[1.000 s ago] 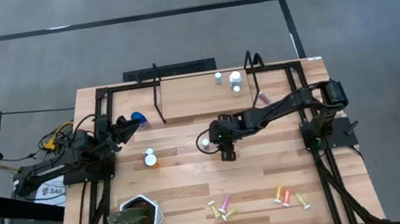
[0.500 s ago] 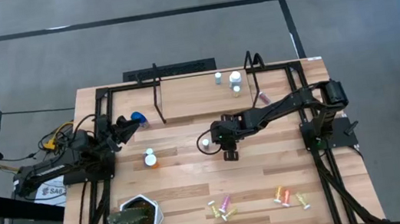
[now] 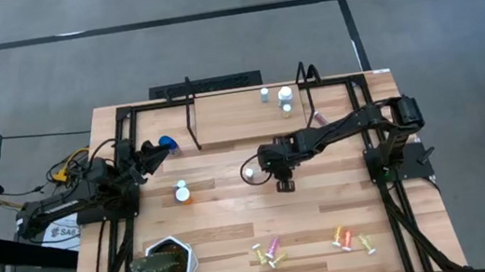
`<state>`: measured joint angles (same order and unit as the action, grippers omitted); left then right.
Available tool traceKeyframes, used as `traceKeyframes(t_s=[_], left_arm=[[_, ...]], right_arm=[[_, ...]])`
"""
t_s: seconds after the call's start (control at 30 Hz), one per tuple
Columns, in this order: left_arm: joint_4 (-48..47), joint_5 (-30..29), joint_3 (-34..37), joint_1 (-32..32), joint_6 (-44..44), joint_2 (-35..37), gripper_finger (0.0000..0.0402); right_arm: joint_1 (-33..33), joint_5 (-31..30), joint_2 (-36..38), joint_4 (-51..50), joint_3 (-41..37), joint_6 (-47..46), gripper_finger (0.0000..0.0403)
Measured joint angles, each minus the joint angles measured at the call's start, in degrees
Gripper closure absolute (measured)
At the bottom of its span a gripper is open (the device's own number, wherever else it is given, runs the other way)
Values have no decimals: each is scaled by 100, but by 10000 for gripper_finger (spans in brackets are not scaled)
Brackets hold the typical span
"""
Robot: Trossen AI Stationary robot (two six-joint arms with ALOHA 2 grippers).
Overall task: Pick and place medicine bottles onto shelf by color
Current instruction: Put the pink pill bottle on the shelf
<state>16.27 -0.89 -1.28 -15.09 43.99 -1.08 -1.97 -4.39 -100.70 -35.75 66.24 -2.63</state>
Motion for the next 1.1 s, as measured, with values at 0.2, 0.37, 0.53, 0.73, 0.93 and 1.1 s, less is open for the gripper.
traceKeyframes(t_s=[0.2,0.37,0.53,0.73,0.93,1.1], left_arm=[[18,-87,0,4,0,0,203],[18,-111,0,2,-9,0,203],[13,-152,0,2,-17,0,203],[-6,-151,0,2,-18,0,203],[-6,-151,0,2,-22,0,203],[-6,-151,0,0,-24,0,203]], right_arm=[[-543,-8,463,-536,289,354,267],[-1353,-62,812,-586,348,124,267],[-2100,-72,776,-498,347,-690,262],[-2299,-68,449,-446,345,-820,268],[-2318,-212,391,-329,345,-838,267],[-2285,-214,397,-52,345,-436,265]])
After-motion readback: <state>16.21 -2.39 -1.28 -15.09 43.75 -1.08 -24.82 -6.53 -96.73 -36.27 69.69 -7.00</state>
